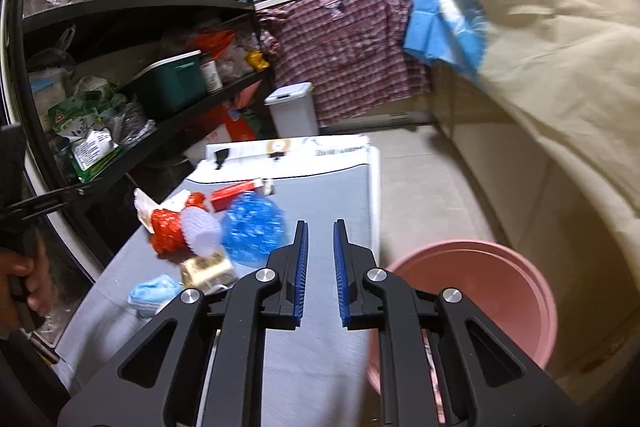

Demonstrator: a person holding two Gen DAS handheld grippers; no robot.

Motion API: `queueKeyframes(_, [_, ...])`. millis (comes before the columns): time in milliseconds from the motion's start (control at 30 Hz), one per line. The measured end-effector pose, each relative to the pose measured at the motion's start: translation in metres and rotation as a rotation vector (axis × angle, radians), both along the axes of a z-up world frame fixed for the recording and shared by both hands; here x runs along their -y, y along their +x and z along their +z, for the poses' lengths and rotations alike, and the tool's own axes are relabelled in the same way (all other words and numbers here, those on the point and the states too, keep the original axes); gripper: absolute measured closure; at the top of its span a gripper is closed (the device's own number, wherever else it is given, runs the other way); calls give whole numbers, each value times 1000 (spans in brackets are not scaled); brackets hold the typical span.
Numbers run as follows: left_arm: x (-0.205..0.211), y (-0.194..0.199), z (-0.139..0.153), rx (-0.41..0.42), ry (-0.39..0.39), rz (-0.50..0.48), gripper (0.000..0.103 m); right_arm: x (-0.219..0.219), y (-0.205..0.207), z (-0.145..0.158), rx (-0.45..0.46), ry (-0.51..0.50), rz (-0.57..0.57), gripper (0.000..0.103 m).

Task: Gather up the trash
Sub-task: 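Reach the left tool to the beige paper while the right tool reaches the foam net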

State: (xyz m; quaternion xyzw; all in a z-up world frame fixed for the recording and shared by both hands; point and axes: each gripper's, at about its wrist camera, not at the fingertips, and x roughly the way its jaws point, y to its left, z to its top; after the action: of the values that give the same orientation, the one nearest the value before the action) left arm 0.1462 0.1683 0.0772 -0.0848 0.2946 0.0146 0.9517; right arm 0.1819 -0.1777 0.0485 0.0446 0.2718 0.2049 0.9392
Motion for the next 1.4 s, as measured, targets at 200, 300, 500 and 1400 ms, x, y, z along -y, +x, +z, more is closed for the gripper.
queueKeyframes(200, [-42, 13, -38, -49, -53, 147, 68, -59, 19, -15, -20, 7, 116, 89])
queueKeyframes(300, [-53, 20, -50, -66, -47, 181, 68, -80, 27, -20, -27, 15, 162, 88])
queueKeyframes(500, [-63, 38, -67, -104, -37, 198, 68, -120, 47, -35, -64, 19, 237, 81])
queueKeyframes(1400, [-87, 85, -93, -165, 39, 246, 95, -166, 74, -79, -150, -25, 388, 90])
